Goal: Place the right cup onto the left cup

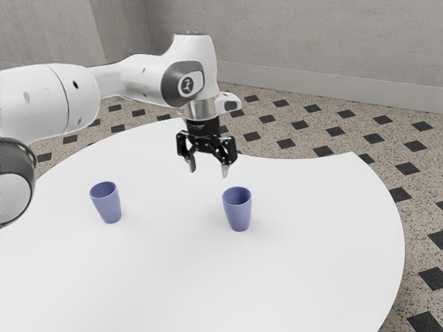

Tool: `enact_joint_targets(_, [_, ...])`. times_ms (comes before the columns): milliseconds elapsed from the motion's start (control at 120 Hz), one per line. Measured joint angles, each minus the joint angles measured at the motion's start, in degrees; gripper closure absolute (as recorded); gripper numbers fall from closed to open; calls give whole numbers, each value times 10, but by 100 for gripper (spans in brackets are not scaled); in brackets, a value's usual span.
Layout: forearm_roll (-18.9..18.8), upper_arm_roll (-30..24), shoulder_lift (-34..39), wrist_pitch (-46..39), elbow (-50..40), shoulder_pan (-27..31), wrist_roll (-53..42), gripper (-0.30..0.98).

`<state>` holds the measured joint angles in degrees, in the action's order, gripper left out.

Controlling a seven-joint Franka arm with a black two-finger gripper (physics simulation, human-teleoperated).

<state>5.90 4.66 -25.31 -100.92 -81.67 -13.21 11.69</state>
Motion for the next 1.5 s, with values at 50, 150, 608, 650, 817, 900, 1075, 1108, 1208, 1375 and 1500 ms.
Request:
enact_joint_targets(50, [0,0,-9,0,8,0,2,2])
enact_joint_targets(150, [-1,0,-25,1,19,0,6,2])
enact_joint_targets(608, [-3,-3,-102,-1,77,8,14,2])
enact_joint_targets(650, [-3,-4,-105,-1,81,9,14,2])
enact_joint_targets(817, [-4,-4,-119,0,103,12,14,3])
enact_joint_targets(900, [-4,-4,-127,0,111,13,14,3])
enact_joint_targets(1075, [-4,-4,-139,-3,114,14,12,3])
enact_joint_targets(1108, [-4,-4,-142,-3,114,14,12,3])
enact_joint_targets(1208, [-3,-4,-149,-5,115,17,11,3])
enact_joint_targets(1375, [-2,-4,-160,-6,124,17,10,3])
enact_joint_targets(1500, [-2,-5,-165,-7,126,17,9,3])
